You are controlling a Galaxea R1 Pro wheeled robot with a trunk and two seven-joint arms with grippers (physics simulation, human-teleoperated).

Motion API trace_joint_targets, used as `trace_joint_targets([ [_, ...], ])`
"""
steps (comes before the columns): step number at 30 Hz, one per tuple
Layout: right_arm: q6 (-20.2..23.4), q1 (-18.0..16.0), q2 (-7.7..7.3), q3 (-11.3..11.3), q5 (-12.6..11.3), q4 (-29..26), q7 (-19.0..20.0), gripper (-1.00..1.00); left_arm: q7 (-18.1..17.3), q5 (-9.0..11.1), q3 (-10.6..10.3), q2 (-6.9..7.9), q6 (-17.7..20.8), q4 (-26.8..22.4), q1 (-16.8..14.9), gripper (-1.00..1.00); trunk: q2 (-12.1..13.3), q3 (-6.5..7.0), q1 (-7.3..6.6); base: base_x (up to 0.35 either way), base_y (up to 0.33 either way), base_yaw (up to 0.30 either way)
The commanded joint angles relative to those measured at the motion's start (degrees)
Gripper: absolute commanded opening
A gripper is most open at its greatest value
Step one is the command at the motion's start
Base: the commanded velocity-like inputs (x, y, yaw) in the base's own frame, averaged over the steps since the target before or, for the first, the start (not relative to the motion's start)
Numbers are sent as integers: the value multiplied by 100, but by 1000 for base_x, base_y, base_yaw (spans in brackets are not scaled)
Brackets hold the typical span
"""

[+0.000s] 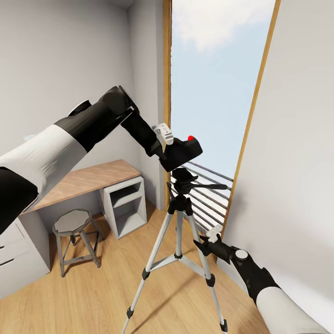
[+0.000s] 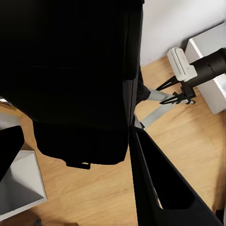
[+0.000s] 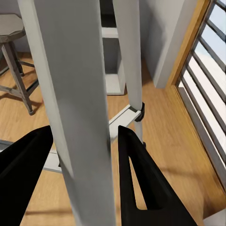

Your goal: Attach the digital camera to the camera tripod in the bedroom.

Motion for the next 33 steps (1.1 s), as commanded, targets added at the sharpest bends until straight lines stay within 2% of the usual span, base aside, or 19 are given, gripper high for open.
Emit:
trace_joint_targets([
  [1,-44,-3,-2,22,92,9,6,-100,-102,-68,-37,3,31,-7,-17,-100,-11,-14,4,0,0,0],
  [8,-50,-3,-1,19,91,9,6,-100,-436,-293,-491,-10,29,-7,-204,-100,-11,-14,4,0,0,0],
  [13,-53,-3,-1,18,90,9,6,-100,-497,-331,-633,-46,29,-7,-264,-100,-11,-14,4,0,0,0],
  [18,-40,-3,-1,27,96,5,0,-100,-532,-355,-715,-71,29,-6,-301,-100,-11,-14,4,0,0,0],
  [29,-54,5,-1,27,98,1,-2,-100,-541,-359,-711,-125,39,85,-316,-100,-11,-14,4,0,0,0],
  [33,-55,5,-1,27,99,1,-2,-100,-545,-365,-714,-249,90,272,-390,-100,-11,-14,4,0,0,0],
])
